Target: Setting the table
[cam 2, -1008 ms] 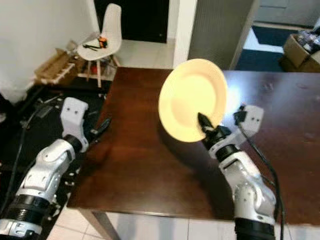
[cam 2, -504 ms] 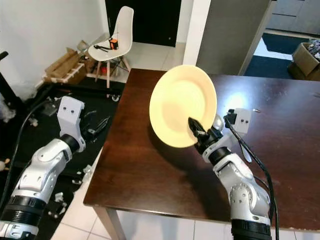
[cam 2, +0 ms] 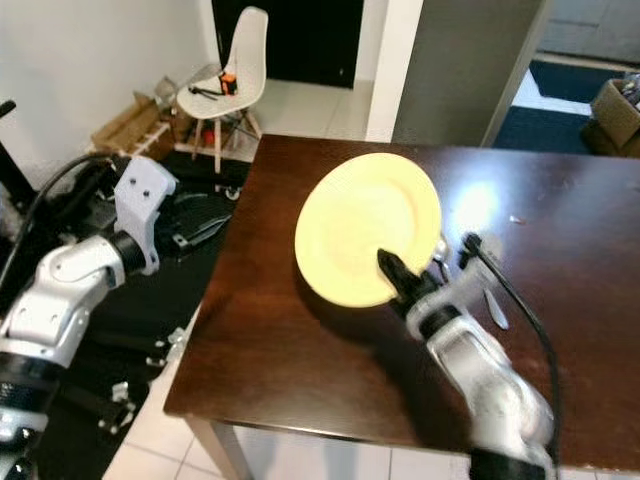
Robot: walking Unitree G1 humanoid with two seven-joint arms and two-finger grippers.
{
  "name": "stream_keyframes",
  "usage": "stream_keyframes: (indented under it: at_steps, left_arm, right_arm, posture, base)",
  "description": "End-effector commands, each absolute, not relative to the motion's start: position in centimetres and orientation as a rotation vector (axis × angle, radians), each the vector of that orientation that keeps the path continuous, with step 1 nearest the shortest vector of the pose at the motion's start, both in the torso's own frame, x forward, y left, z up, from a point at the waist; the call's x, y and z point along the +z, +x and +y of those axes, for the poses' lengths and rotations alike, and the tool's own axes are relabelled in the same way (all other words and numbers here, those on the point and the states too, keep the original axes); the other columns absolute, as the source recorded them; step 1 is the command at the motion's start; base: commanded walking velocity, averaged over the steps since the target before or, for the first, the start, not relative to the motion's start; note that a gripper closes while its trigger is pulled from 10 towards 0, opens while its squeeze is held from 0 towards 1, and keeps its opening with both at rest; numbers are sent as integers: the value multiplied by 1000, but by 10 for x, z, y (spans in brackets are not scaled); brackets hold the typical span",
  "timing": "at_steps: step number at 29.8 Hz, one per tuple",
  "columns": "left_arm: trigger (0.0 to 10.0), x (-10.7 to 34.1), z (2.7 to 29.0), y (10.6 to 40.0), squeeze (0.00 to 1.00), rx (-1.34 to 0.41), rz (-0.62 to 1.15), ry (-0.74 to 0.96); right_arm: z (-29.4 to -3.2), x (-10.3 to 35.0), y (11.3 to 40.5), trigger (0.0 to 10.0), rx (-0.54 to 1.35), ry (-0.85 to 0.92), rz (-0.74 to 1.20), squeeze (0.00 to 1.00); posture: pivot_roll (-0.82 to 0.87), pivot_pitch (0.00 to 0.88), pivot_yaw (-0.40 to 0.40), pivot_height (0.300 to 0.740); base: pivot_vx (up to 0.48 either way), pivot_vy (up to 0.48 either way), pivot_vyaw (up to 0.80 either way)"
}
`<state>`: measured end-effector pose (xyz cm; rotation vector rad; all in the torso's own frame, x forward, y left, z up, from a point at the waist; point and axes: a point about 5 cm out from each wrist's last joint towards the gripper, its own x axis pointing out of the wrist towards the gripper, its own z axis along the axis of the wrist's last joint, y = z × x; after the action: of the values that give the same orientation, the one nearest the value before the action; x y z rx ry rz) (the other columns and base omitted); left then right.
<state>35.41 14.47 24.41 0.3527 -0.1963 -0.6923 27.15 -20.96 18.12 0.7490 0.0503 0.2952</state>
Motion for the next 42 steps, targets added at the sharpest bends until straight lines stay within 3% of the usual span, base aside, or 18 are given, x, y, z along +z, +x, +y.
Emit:
stream_keyframes:
  at_steps: [1, 6, 10, 22, 23, 24, 25, 26, 34, 35, 36, 42]
  left_arm:
    - [10000, 242, 136, 353, 0, -743, -181, 360]
    - [10000, 243, 121, 353, 0, -833, -180, 357]
    - [10000, 249, 109, 355, 0, -932, -176, 358]
    - [10000, 246, 87, 354, 0, -1097, -143, 380]
    - [10000, 244, 87, 354, 0, -1102, -139, 386]
    - [10000, 242, 89, 353, 0, -1105, -133, 390]
    - [10000, 242, 89, 353, 0, -1105, -133, 390]
    - [10000, 242, 89, 353, 0, -1104, -131, 390]
    - [10000, 235, 93, 352, 0, -1100, -119, 382]
    - [10000, 234, 93, 352, 0, -1100, -116, 378]
    - [10000, 234, 92, 352, 0, -1101, -116, 377]
    - [10000, 231, 88, 350, 0, -1109, -116, 374]
  right_arm:
    - [-205, 190, 260, 10000, 308, 769, 34, 0]
    - [-203, 183, 238, 10000, 251, 806, 66, 0]
    - [-218, 170, 222, 10000, 159, 815, 109, 0]
    - [-228, 144, 212, 10000, 63, 903, 214, 0]
    - [-229, 144, 214, 10000, 58, 909, 214, 35]
    - [-229, 142, 216, 10000, 50, 914, 221, 667]
    - [-229, 142, 216, 10000, 50, 914, 221, 667]
    - [-229, 141, 216, 10000, 45, 908, 230, 1000]
    - [-231, 143, 218, 10000, 21, 914, 236, 1000]
    - [-234, 146, 218, 10000, 4, 899, 230, 435]
    - [-235, 147, 218, 10000, -4, 896, 229, 0]
    - [-235, 148, 210, 10000, -55, 895, 244, 0]
  posture:
    - [-125, 79, 114, 740]
    - [-139, 85, 120, 740]
    - [-161, 86, 137, 740]
    - [-172, 86, 165, 740]
    - [-166, 84, 162, 740]
    - [-162, 82, 158, 740]
    - [-162, 82, 158, 740]
    - [-160, 82, 156, 740]
    - [-163, 80, 147, 740]
    - [-166, 80, 145, 740]
    - [-168, 80, 144, 740]
    - [-175, 85, 132, 740]
  base:
    - [0, 0, 0]
    - [0, 0, 0]
    - [0, 0, 0]
    - [0, 0, 0]
    - [0, 0, 0]
    - [0, 0, 0]
    - [0, 0, 0]
    - [0, 0, 0]
    - [0, 0, 0]
    - [0, 0, 0]
    - [0, 0, 0]
    - [0, 0, 0]
